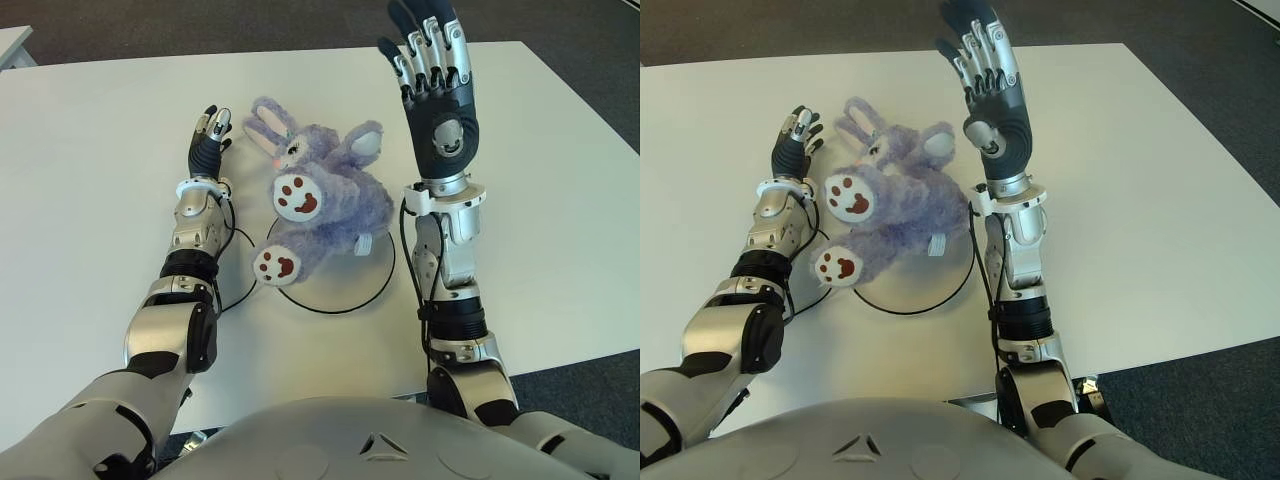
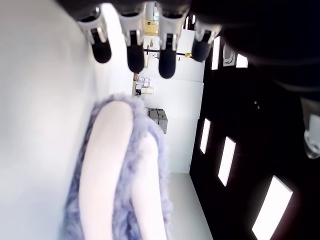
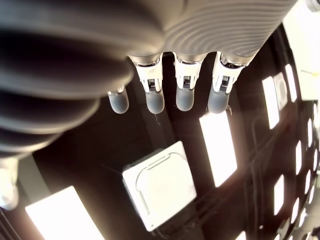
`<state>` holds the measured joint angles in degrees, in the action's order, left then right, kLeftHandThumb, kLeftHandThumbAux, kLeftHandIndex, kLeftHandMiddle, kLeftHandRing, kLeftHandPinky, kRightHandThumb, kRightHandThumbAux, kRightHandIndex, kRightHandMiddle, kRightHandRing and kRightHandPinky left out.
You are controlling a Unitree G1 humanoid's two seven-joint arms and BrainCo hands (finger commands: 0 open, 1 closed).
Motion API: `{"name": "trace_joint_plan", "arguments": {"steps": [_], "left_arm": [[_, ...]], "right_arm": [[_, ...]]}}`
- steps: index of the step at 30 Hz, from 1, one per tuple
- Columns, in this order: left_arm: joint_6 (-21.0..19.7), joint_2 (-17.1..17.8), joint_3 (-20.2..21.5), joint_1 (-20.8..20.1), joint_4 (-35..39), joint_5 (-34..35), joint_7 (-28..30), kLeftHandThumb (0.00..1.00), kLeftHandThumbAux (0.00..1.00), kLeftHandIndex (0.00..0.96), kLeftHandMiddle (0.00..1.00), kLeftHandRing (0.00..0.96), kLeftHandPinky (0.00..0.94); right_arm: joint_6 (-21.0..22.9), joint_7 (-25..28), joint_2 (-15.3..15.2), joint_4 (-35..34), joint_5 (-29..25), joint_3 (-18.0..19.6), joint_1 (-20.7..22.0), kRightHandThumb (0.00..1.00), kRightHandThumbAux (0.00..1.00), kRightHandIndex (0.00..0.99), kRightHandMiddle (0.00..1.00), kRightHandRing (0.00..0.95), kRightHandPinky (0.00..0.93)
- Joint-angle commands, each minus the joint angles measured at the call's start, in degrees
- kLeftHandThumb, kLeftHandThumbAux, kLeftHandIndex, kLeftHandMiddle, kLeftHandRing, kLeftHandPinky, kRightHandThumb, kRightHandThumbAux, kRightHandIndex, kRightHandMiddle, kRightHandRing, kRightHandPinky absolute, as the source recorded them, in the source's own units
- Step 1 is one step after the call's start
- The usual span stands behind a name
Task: Put the doll into the plate.
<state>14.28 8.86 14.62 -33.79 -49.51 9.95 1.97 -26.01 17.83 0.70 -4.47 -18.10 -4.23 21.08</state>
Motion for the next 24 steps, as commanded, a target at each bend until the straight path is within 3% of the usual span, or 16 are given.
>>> {"name": "trace_joint_plan", "arguments": {"steps": [1, 11, 18, 24], "left_arm": [[-1.62, 0.16, -0.33, 1.36, -1.28, -0.74, -0.52, 0.0, 0.409, 0.0, 0.152, 0.136, 0.042], [-1.62, 0.15, -0.18, 1.44, -1.14, -0.48, -0.34, 0.0, 0.408, 0.0, 0.141, 0.123, 0.038], [-2.01, 0.18, -0.14, 1.43, -0.97, -0.31, -0.18, 0.0, 0.403, 0.0, 0.134, 0.115, 0.025], [-2.17, 0.13, -0.08, 1.43, -0.78, -0.23, -0.35, 0.0, 0.404, 0.0, 0.141, 0.12, 0.023]], "right_arm": [[-0.11, 0.04, 1.31, 0.8, -2.04, 1.41, 0.54, 0.165, 0.483, 0.01, 0.038, 0.034, 0.069], [0.23, 0.57, 1.74, 2.82, -2.71, 3.44, 3.38, 0.237, 0.518, 0.057, 0.066, 0.045, 0.064], [-0.47, -1.41, -0.53, 3.02, 4.38, 4.07, 3.32, 0.203, 0.455, 0.075, 0.054, 0.026, 0.037], [-2.16, -1.68, -1.78, 4.38, 6.66, 4.72, 3.34, 0.19, 0.438, 0.066, 0.05, 0.024, 0.047]]}}
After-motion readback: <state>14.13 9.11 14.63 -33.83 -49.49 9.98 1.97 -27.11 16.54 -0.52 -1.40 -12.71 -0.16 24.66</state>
